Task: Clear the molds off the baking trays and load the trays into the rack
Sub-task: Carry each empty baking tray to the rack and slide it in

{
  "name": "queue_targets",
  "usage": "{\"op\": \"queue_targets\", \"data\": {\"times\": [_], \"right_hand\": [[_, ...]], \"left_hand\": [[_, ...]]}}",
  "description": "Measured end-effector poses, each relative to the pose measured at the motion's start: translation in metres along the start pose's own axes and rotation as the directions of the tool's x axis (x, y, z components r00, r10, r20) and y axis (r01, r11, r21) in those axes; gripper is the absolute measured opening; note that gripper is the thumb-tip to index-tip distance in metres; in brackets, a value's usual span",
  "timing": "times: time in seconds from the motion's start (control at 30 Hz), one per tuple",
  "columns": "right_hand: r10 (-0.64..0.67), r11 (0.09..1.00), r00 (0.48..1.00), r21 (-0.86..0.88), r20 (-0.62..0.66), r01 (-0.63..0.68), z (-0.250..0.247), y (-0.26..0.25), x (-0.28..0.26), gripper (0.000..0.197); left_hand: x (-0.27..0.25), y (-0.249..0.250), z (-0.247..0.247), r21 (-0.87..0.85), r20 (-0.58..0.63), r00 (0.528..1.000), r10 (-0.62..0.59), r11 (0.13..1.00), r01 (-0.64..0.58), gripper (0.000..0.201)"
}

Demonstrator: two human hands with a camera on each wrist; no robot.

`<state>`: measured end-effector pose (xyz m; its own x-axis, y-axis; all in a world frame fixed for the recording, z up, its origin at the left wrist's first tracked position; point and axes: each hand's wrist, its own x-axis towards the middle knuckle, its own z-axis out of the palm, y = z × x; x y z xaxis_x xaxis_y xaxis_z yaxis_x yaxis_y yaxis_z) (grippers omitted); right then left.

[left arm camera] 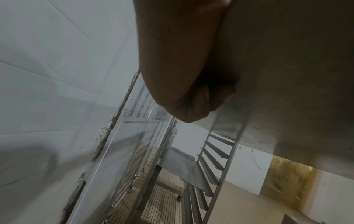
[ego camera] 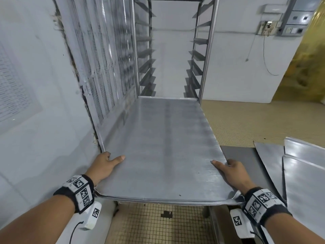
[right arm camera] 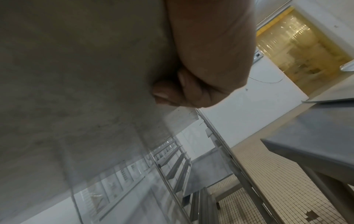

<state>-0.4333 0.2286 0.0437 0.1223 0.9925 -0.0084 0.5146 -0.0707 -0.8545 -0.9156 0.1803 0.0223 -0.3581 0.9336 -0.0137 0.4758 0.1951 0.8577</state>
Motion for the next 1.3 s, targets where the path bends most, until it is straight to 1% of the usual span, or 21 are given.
{"op": "queue_targets", "data": {"times": [0.1,0.17,0.2,0.3,0.37,0.47,0.6,0.63,0.73,0.8,0.87,0.93,1.1,1.17,1.23,1.3], "right_hand": [[-0.006,1.000,1.000,-0.011,-0.023,0.006,0.008,-0.011,0.008,0.051],[0.000,1.000,1.000,-0.030,-0.030,-0.001,0.015,-0.015,0.015,0.051],[0.008,0.999,1.000,-0.036,-0.031,-0.009,0.018,-0.015,0.019,0.051],[0.045,0.998,0.998,-0.036,-0.038,-0.047,0.026,-0.014,0.032,0.055],[0.067,0.997,0.997,-0.046,-0.033,-0.068,0.031,-0.014,0.039,0.057],[0.080,0.996,0.997,-0.031,-0.016,-0.080,0.037,-0.015,0.049,0.057],[0.082,0.996,0.997,-0.040,-0.006,-0.082,0.042,-0.014,0.068,0.075],[0.083,0.996,0.997,-0.042,-0.005,-0.083,0.044,-0.014,0.073,0.076],[0.073,0.995,0.997,-0.068,-0.014,-0.074,0.047,-0.016,0.090,0.070],[0.070,0.995,0.998,-0.072,-0.007,-0.070,0.050,-0.018,0.102,0.070],[0.072,0.995,0.997,-0.071,-0.005,-0.072,0.052,-0.020,0.115,0.063],[0.078,0.995,0.997,-0.065,0.001,-0.078,0.056,-0.021,0.130,0.057],[0.104,0.995,0.994,-0.012,0.020,-0.103,0.063,-0.022,0.177,0.051],[0.103,0.995,0.995,-0.005,0.005,-0.103,0.066,-0.022,0.198,0.050],[0.090,0.995,0.996,-0.030,-0.029,-0.091,0.068,-0.022,0.221,0.051],[0.074,0.991,0.997,-0.107,-0.035,-0.077,0.071,-0.024,0.243,0.053]], "left_hand": [[0.025,-0.004,-0.003,-0.008,0.010,1.000,0.012,1.000,-0.012,0.101],[0.038,0.000,-0.006,-0.006,0.028,1.000,0.007,1.000,-0.007,0.097],[0.042,0.007,-0.008,0.002,0.036,0.999,0.004,1.000,-0.004,0.090],[0.052,0.021,-0.007,0.028,0.025,1.000,0.017,0.999,-0.017,0.054],[0.061,0.022,-0.006,0.030,0.013,1.000,0.027,0.999,-0.028,0.049],[0.080,0.014,-0.005,0.041,0.025,0.999,0.031,0.999,-0.032,0.049],[0.097,0.011,-0.002,0.064,0.007,0.999,0.035,0.997,-0.036,0.051],[0.100,0.012,-0.001,0.065,0.004,0.999,0.044,0.997,-0.044,0.052],[0.112,0.018,0.005,0.079,0.007,0.999,0.048,0.996,-0.049,0.054],[0.123,0.020,0.008,0.075,0.002,0.999,0.049,0.996,-0.049,0.054],[0.135,0.023,0.013,0.072,0.002,0.999,0.048,0.996,-0.048,0.053],[0.152,0.020,0.019,0.070,0.007,0.999,0.045,0.997,-0.045,0.052],[0.203,0.017,0.040,0.051,0.020,1.000,0.002,0.999,-0.003,0.049],[0.222,0.021,0.051,0.056,0.022,1.000,0.004,0.998,-0.006,0.048],[0.242,0.025,0.062,0.057,0.033,0.999,0.011,0.998,-0.013,0.047],[0.262,0.028,0.073,0.059,0.039,0.999,0.005,0.998,-0.008,0.047]]}}
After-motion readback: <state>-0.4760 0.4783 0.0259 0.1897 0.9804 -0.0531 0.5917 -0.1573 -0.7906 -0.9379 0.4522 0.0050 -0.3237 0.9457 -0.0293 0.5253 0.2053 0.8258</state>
